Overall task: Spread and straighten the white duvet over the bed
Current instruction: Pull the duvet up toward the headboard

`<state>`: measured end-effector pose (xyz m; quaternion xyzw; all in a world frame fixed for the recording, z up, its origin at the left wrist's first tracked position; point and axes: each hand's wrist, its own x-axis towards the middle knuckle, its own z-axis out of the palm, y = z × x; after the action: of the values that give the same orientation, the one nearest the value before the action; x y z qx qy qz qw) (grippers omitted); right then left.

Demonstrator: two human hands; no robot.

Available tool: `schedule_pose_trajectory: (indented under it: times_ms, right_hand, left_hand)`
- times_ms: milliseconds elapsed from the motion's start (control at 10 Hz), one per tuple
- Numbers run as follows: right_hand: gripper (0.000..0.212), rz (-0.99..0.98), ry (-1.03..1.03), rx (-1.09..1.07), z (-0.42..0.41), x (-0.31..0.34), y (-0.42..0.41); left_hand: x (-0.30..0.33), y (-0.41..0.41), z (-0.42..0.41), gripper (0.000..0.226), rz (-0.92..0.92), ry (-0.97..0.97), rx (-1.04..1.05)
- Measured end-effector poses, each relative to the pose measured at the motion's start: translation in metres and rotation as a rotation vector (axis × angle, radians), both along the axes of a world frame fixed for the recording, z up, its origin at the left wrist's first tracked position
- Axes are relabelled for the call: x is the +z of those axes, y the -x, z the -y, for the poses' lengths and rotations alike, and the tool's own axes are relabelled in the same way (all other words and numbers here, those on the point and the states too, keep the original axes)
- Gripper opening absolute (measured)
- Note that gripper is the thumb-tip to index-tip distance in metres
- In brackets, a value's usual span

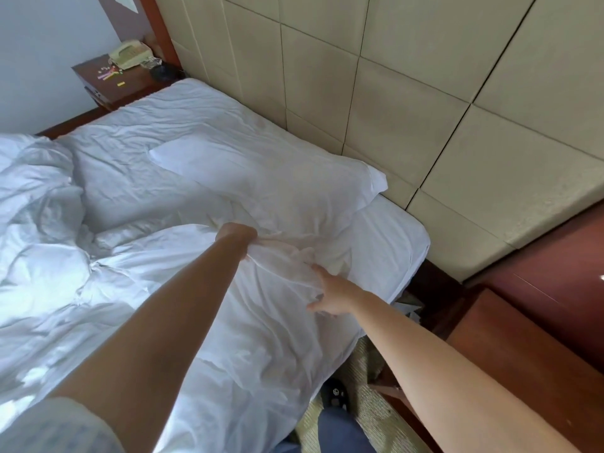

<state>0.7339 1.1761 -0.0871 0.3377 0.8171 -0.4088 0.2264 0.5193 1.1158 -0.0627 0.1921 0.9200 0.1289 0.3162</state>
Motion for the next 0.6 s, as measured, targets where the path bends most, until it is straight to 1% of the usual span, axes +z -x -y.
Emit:
schedule_pose_trajectory:
  times_ms: [100,200,300,400,500,600]
  right_hand:
    - [0.066,0.029,-0.082,0.074,-0.010,0.003,0.014]
    - [0.048,0.211,-0.142,0.204,-0.012,0.002,0.021]
    - [0.043,0.291,-0.400,0.153,-0.033,0.014,0.007]
    - [0.043,0.312,-0.708,-0.115,-0.069,0.031,-0.012]
    - [0.049,0.125,-0.628,-0.147,-0.069,0.033,0.006]
    - [0.102,-0.043,-0.355,0.150,-0.033,0.028,0.044]
  left_hand:
    - [0.011,-0.006,0.003,0.043,0.163,-0.190,0.246]
    - [0.013,-0.003,0.005,0.032,0.197,-0.240,0.266]
    - [0.008,0.003,0.005,0.018,0.236,-0.267,0.321]
    - [0.005,-0.001,0.007,0.022,0.268,-0.282,0.382]
    - [0.006,-0.002,0.007,0.017,0.222,-0.246,0.360]
    - [0.007,0.002,0.006,0.026,0.277,-0.301,0.367]
